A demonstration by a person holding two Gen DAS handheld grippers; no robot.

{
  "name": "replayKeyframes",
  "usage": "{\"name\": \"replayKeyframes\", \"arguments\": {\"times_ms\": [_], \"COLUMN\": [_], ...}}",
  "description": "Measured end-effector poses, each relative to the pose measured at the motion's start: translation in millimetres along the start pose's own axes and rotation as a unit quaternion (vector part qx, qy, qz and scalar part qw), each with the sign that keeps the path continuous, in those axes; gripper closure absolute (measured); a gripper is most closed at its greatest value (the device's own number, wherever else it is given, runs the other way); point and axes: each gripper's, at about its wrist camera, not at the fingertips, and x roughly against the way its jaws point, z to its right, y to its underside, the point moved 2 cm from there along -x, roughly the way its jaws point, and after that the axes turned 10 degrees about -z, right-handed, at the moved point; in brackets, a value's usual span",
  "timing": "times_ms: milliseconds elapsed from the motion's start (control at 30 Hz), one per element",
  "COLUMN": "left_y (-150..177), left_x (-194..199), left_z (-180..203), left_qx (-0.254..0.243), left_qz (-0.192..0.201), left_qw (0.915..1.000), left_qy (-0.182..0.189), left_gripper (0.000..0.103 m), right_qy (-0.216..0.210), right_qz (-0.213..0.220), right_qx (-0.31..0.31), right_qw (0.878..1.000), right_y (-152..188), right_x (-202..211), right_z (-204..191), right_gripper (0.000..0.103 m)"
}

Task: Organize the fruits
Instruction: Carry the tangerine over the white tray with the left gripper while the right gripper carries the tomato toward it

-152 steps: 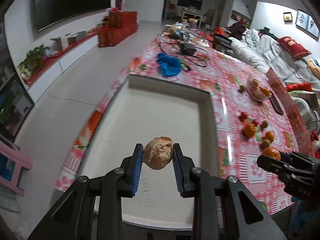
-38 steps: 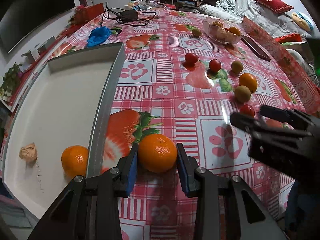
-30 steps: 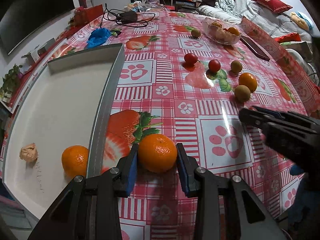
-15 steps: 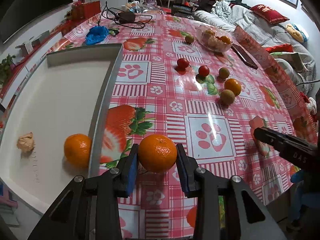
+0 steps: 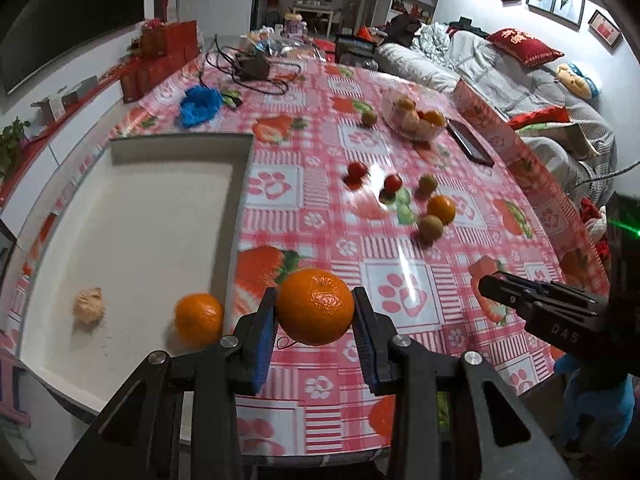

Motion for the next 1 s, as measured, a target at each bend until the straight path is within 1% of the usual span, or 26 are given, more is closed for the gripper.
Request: {"name": "replayKeyframes", "arguments": {"times_ms": [233,567,767,1000], "left_y": [0.6,5.6,5.9,10.5], "left_x": [17.0,30.2,35.4,29.2], "left_z": [-41.3,-103.8,-130.8,-155.0], "left_qx": [0.033,0.084,0.102,0.123], "left_qz": [0.015,0.026,0.030,0.023], "left_qw": [0.9993,0.9956,0.9935,0.9914], "left_qy": [-0.011,-0.033,-0.041,-0.041], "left_gripper": [0.064,0.064,0.064,0.064], "right_qy": [-0.003,-0.018,-0.030,-0.032], "right_qz": [0.000,-0.009,-0.014,-0.023], "right_qx": [0.021,0.070,0.100,0.138], "right_qw": [1.000,0.997,0.994,0.990], "right_y": [-6.6,-20.3,-31.7,-38.2], "right_x": [0.9,-7.7,-13.3,-25.0], "right_z": [-24.5,-80.0,-117.1,-156.3], "right_gripper": [0.078,0.078,0.078,0.078]}}
